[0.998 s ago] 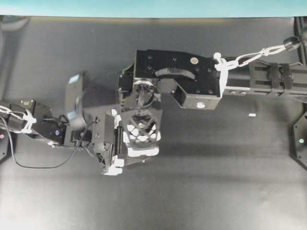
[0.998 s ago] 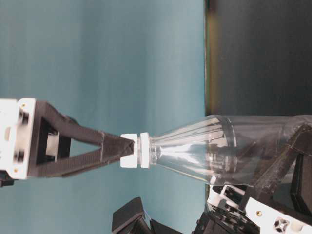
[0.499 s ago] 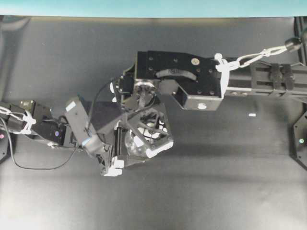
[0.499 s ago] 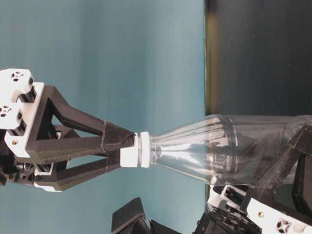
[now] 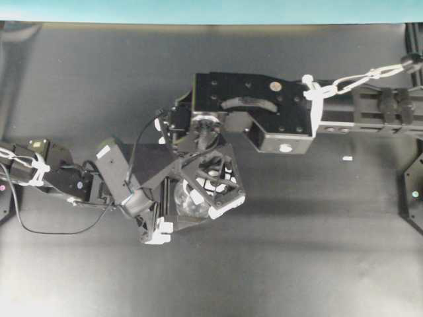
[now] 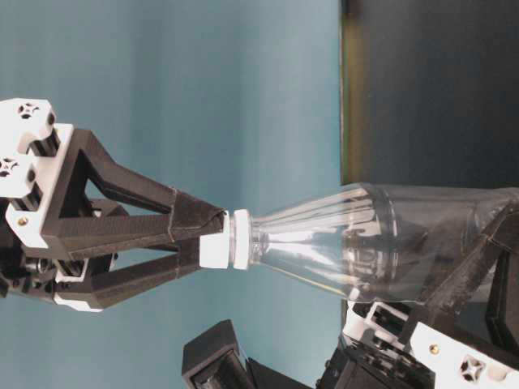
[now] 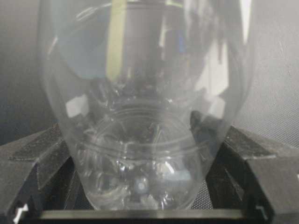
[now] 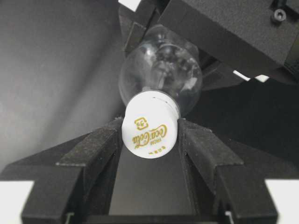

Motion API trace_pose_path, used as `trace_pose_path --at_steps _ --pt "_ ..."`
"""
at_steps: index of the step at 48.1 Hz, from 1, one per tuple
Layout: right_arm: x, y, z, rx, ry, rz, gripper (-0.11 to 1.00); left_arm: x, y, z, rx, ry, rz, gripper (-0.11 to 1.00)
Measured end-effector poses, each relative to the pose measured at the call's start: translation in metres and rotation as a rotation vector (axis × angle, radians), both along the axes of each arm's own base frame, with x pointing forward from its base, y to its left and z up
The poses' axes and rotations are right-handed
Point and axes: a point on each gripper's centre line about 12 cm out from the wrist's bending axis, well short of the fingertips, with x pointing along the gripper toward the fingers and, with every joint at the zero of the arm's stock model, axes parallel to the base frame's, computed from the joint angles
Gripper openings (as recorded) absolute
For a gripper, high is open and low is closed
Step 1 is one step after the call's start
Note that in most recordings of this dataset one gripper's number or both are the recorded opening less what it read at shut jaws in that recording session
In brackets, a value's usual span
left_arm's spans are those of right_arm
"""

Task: Open the bottle cap by holding the bottle with the left arm and twisting the cap with the right arm.

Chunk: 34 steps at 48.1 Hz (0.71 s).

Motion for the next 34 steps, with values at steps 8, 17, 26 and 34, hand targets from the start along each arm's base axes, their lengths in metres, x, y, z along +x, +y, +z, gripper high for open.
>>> trace_pose_path --at_steps 8,17,26,34 --pt "-0.002 0.0 0.0 -0.001 -0.014 -0.004 0.4 -0.001 0.0 -0.001 -0.001 0.005 0.001 0.82" --pt "0.002 0.002 0.001 -0.013 -0.053 -0.007 0.83 -0.001 0.0 -0.001 0.001 0.008 -0.001 0.82" --pt "-0.001 0.002 0.004 -0.004 -0.047 -0.091 0.83 -0.003 0.0 -0.003 0.001 0.014 0.0 0.82" --pt "-0.011 0.001 0.013 0.014 0.005 -0.226 0.83 -0.007 0.0 -0.005 0.002 0.023 -0.003 0.82"
